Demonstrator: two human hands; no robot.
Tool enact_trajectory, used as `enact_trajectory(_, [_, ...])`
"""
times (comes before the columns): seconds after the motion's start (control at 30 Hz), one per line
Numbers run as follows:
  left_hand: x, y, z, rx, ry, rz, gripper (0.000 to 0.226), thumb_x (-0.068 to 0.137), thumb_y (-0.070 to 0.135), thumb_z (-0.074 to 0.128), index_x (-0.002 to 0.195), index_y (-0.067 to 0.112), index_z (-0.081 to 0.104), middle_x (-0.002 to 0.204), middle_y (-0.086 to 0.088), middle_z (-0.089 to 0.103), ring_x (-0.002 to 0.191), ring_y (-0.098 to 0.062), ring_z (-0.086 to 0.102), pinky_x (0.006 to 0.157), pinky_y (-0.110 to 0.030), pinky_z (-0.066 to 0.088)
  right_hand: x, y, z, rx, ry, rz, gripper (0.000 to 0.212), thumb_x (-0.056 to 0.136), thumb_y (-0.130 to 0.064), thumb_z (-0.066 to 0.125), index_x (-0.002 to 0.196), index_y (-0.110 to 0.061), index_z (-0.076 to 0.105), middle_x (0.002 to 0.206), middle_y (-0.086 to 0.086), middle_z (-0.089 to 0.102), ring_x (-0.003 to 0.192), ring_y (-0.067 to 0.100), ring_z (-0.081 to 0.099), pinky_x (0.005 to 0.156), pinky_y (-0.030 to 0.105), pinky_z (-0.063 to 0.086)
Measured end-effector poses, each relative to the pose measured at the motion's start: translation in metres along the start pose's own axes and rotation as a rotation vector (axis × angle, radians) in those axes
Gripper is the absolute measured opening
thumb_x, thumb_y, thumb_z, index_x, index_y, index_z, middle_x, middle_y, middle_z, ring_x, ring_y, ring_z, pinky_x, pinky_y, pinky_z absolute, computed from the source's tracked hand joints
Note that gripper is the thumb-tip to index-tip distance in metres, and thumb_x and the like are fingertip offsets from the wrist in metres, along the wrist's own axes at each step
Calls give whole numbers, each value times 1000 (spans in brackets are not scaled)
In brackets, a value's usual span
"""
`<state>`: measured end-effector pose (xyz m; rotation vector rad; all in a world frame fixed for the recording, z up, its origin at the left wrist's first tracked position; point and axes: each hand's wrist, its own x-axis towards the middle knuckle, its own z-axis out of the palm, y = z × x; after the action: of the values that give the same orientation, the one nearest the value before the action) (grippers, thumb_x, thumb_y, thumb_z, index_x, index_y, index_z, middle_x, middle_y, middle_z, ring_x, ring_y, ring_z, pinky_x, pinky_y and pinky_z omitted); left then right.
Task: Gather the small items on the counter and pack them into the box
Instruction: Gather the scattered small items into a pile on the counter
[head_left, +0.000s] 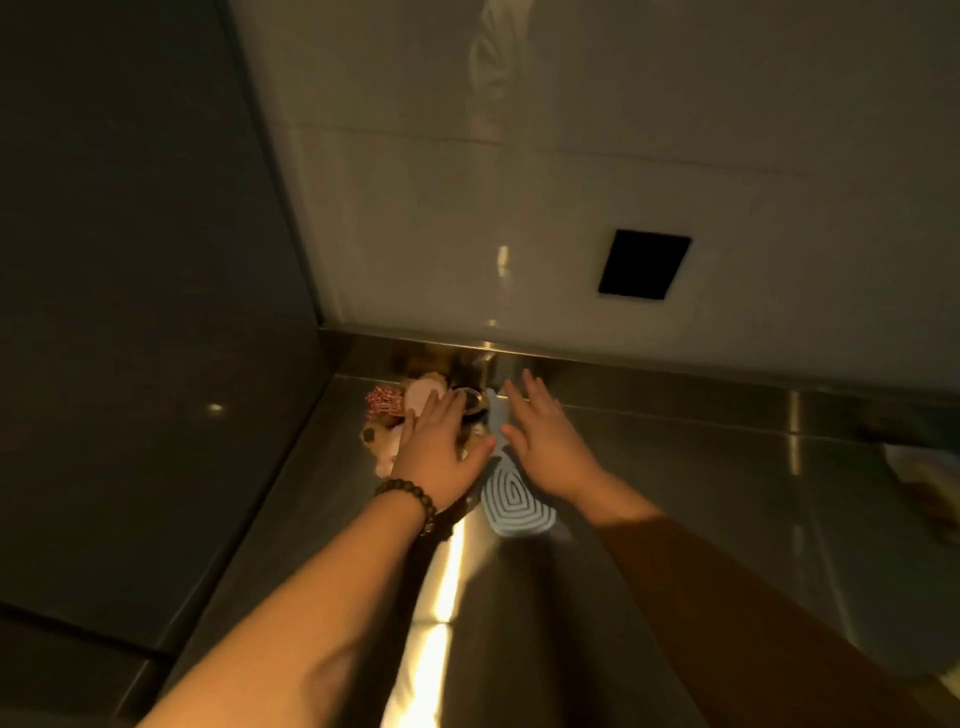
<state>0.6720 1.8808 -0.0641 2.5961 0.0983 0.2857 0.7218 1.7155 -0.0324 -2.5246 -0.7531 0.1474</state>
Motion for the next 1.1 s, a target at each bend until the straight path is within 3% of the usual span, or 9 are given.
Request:
enact_trajectory(0.13, [-27, 59, 10, -23, -57, 162, 76, 88, 59, 43, 148, 17, 23, 154, -2, 23, 142, -15, 13, 116, -41, 10, -66, 25, -26, -26, 108, 96, 57, 100, -32, 39, 151, -18, 15, 160, 5, -1, 147, 18, -6, 120, 37, 3])
enact_trajectory(0.3, [-68, 127, 33, -6, -85, 231, 77, 86, 63, 42, 147, 20, 24, 151, -2, 30, 138, -18, 24, 112, -41, 22, -160, 63, -40, -57, 178, 242, 58, 99, -36, 40, 151, -22, 16, 160, 4, 2, 147, 17, -5, 118, 35, 0])
enact_trajectory(0.5, [-126, 197, 76, 1, -128, 346, 78, 84, 68, 34, 147, 23, 21, 150, 1, 32, 136, -16, 27, 111, -35, 18, -268, 109, -70, -105, 275, 380, 57, 98, -39, 42, 149, -23, 23, 160, 5, 12, 147, 20, 1, 117, 36, 2])
enact_trajectory(0.7, [-168, 266, 121, 18, -185, 346, 77, 85, 69, 34, 147, 25, 20, 149, 0, 32, 136, -17, 27, 110, -34, 19, -353, 163, -109, -99, 370, 419, 54, 97, -38, 46, 147, -22, 31, 157, 5, 23, 147, 21, 9, 119, 42, 15])
enact_trajectory(0.87, [-212, 321, 162, 26, -220, 324, 81, 81, 69, 41, 146, 26, 23, 147, -3, 35, 134, -21, 29, 108, -36, 22, -430, 217, -130, -68, 335, 446, 58, 93, -46, 50, 146, -32, 30, 158, -1, 20, 146, 18, 8, 116, 42, 19])
enact_trajectory(0.93, [-230, 338, 179, 47, -284, 308, 87, 77, 74, 41, 147, 28, 20, 150, -5, 29, 137, -23, 23, 111, -38, 20, -463, 235, -129, -76, 284, 449, 68, 88, -58, 50, 147, -36, 25, 158, -4, 15, 146, 18, 7, 117, 46, 19])
enact_trajectory(1.1, [-260, 359, 214, 170, -491, 224, 105, 64, 90, 33, 148, 37, -2, 157, -3, -8, 143, -26, -10, 114, -44, 0, -520, 268, -112, -122, 84, 554, 97, 66, -88, 38, 146, -48, 1, 159, -9, -7, 146, 22, -5, 116, 53, 9])
